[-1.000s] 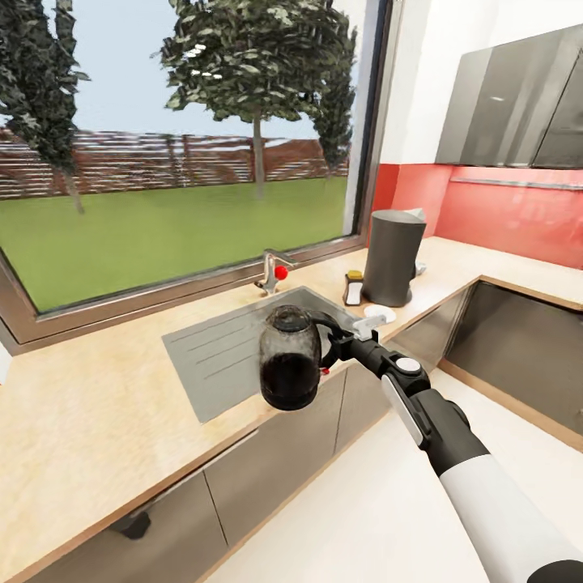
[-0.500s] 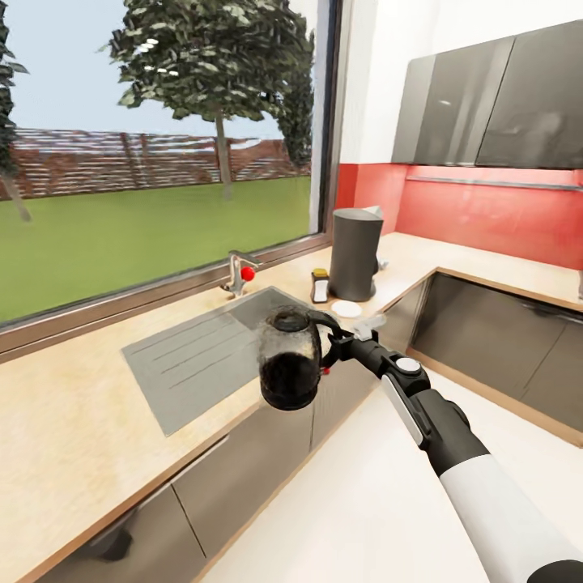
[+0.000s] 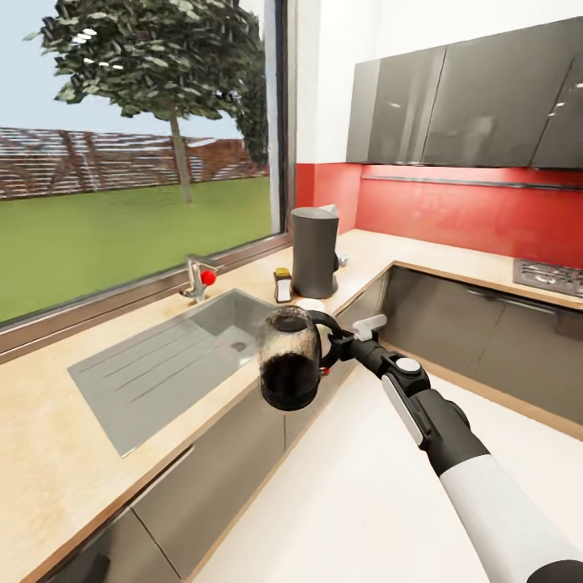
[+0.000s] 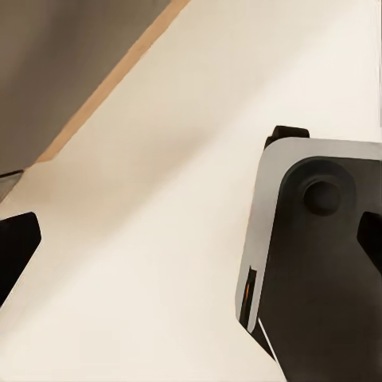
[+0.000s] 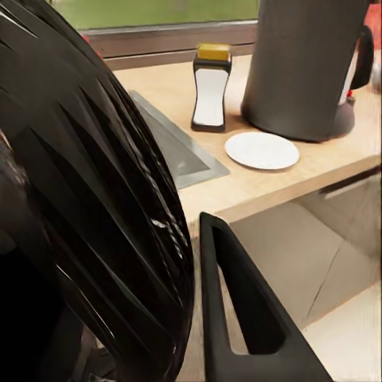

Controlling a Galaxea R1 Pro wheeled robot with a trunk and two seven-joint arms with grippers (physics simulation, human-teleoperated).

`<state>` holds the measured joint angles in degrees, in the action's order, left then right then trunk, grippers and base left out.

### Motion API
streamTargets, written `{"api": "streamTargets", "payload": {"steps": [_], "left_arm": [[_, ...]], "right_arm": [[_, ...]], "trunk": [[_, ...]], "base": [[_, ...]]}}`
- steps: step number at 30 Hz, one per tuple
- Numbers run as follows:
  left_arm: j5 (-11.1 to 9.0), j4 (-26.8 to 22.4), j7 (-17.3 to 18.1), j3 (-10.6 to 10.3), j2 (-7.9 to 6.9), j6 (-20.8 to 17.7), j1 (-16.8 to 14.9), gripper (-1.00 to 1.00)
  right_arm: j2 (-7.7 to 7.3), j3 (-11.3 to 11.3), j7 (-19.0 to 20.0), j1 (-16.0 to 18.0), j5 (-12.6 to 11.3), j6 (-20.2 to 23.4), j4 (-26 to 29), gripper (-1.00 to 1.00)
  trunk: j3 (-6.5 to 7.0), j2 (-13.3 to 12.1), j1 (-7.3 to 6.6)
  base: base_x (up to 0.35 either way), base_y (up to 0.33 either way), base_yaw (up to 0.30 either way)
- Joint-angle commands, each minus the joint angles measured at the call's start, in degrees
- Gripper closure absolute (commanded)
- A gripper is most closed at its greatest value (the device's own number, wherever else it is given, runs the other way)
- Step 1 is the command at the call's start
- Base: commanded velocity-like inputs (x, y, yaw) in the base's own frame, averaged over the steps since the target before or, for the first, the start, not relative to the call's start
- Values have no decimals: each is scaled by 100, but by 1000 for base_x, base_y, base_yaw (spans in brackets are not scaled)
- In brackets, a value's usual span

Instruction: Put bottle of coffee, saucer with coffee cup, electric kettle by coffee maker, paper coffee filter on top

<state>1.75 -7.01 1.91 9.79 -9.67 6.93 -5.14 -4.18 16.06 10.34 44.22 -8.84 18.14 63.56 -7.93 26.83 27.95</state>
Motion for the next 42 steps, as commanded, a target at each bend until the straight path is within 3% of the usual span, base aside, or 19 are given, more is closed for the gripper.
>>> {"api": "streamTargets", "payload": {"steps": [1,8,13,15,17,21,42], "left_arm": [[19,3,20,40,0,19,-4,-100],[19,6,20,40,0,19,-5,-100],[19,4,20,40,0,19,-4,-100],[19,0,20,40,0,19,-5,-100],[19,4,20,40,0,19,-5,-100],[19,2,20,40,0,19,-4,-100],[14,7,11,40,0,10,-3,-100]], "right_arm": [[-4,9,-5,7,-66,32,7,100],[-4,-76,-11,7,-59,32,-10,100],[-4,-700,-43,7,-47,42,-121,100],[-1,-800,-333,7,-41,41,-129,100],[2,-825,-876,7,-40,39,-126,100],[2,-833,-1256,7,-35,32,-132,100],[14,-833,-1305,7,-39,32,-107,100]], "trunk": [[-11,10,3],[-11,10,3],[-11,10,3],[-11,10,3],[-11,10,3],[-11,10,3],[-11,10,3]], "base": [[108,0,-300],[195,-87,-300],[243,-162,-300],[246,-167,-265],[246,-167,-90],[246,-167,-20],[243,-184,0]]}}
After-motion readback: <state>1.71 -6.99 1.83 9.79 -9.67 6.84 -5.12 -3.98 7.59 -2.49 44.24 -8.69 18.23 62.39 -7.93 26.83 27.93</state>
